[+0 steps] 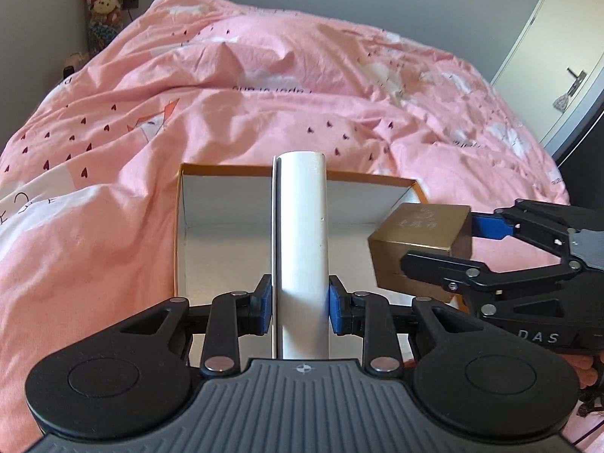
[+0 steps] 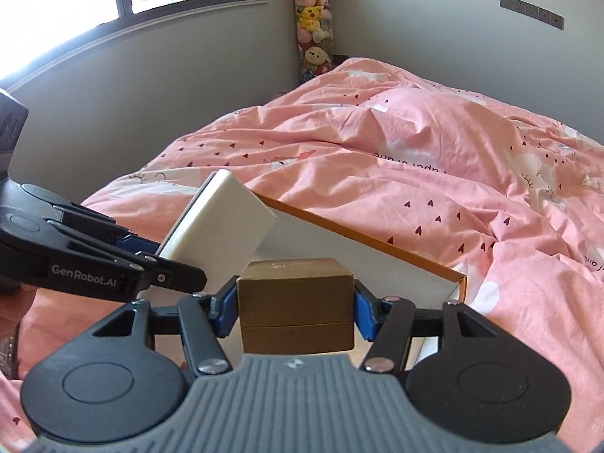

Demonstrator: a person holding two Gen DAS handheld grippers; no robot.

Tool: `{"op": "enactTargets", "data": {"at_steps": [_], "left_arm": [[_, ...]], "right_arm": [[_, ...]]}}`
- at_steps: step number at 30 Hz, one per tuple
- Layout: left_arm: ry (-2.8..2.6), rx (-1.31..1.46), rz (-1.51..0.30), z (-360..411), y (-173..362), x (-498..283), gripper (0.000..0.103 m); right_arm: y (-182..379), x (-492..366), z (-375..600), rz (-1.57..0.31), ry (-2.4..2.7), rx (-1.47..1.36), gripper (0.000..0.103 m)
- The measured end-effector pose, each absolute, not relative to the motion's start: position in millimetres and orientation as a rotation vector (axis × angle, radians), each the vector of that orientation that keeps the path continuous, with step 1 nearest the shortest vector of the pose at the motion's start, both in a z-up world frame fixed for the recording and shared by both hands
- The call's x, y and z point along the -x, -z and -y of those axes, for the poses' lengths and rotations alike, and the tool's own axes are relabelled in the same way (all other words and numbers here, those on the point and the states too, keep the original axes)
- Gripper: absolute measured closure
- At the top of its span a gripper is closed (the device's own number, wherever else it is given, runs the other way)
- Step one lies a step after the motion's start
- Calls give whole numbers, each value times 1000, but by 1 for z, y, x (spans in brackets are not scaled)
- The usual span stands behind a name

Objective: Organize objects
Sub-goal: 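Lift both held items and carry them over the open orange box, then lower the cream case into the box and open the left tool while the right tool holds the gold box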

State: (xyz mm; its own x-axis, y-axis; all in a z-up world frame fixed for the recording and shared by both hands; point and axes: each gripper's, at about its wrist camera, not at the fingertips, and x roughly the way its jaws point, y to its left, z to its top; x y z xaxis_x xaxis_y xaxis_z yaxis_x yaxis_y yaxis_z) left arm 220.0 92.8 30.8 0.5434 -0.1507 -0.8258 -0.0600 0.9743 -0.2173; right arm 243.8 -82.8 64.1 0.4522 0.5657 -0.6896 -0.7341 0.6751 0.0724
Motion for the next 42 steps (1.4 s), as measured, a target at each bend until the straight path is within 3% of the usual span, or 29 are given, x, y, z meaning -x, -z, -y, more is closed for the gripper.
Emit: {"op": "enactTargets", "data": {"at_steps": [7, 24, 28, 31, 37, 39, 42], "left_arm": [[14, 121, -1170, -86, 20, -264, 71], [-123, -472, -1222, -33, 85, -263, 70], [-117, -426, -1270, -34, 80, -268, 69], [-61, -327, -1300, -37, 69, -270, 58], [49, -120, -1349, -47, 59, -272, 59], [52, -135, -1309, -49, 57, -273, 59], [79, -204, -1281, -47, 59, -277, 50]], "right_arm": [[-10, -284, 67, -901, -805, 244, 42], [52, -323, 58, -1027, -830, 255, 42], [59, -326, 58, -1040, -831, 268, 42], [60, -328, 59, -1045, -829, 266, 42], [59, -329, 59, -1053, -831, 262, 42], [61, -331, 58, -1062, -828, 259, 42], [62, -334, 59, -1074, -814, 261, 42]]}}
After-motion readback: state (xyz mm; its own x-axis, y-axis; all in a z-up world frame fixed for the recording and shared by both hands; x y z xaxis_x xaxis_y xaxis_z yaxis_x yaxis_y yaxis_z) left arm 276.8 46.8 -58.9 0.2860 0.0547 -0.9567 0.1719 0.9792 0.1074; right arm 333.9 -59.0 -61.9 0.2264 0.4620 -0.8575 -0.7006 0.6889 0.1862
